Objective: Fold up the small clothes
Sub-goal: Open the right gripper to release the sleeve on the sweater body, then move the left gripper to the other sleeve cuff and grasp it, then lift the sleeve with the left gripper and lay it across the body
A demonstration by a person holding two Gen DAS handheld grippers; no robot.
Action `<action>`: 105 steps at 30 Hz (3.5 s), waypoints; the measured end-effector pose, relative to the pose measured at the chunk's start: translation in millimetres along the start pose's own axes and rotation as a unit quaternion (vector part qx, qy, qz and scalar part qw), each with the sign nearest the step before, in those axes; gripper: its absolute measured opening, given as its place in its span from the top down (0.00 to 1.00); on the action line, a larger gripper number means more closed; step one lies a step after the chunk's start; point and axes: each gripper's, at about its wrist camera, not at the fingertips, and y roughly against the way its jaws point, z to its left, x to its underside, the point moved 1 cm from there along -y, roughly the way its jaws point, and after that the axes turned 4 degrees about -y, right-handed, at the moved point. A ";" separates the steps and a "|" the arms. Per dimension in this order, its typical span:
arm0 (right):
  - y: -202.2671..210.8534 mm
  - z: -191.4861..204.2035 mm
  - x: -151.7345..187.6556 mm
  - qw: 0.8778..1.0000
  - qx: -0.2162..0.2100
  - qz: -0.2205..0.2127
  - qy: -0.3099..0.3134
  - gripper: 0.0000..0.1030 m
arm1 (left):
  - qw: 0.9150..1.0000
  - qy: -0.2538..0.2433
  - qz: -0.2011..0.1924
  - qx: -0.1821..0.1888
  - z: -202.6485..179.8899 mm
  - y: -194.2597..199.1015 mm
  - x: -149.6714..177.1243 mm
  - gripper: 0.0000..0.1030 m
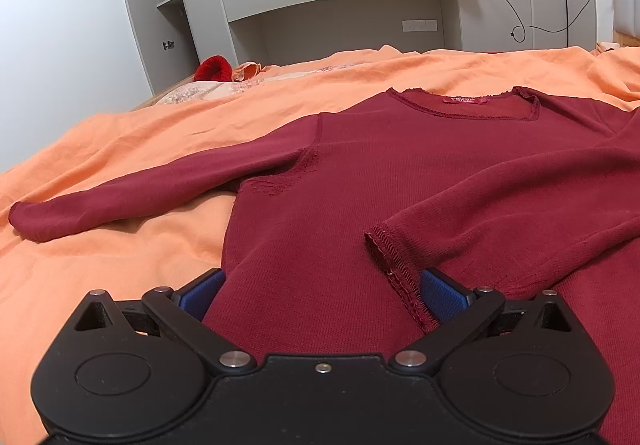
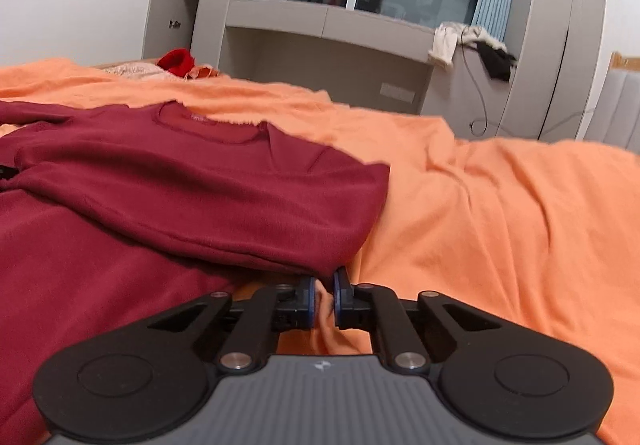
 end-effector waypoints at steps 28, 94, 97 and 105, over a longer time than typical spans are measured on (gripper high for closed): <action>37.0 -7.1 -16.7 0.997 -0.070 -0.020 -0.031 0.01 | 0.964 0.266 0.022 0.001 149.1 -2.0 -1.1 0.01; 37.8 46.3 -24.8 0.953 -0.225 -0.067 -0.190 0.00 | 0.957 0.015 -0.288 -0.001 55.4 47.3 -102.6 0.85; 42.3 38.5 -25.5 0.953 -0.214 -0.077 -0.202 0.00 | 0.961 -0.033 -0.273 0.022 18.2 42.1 -90.0 0.85; 48.5 16.1 -26.6 0.951 -0.178 -0.101 -0.232 0.00 | 0.960 -0.131 -0.242 0.059 -49.4 42.0 -40.4 0.85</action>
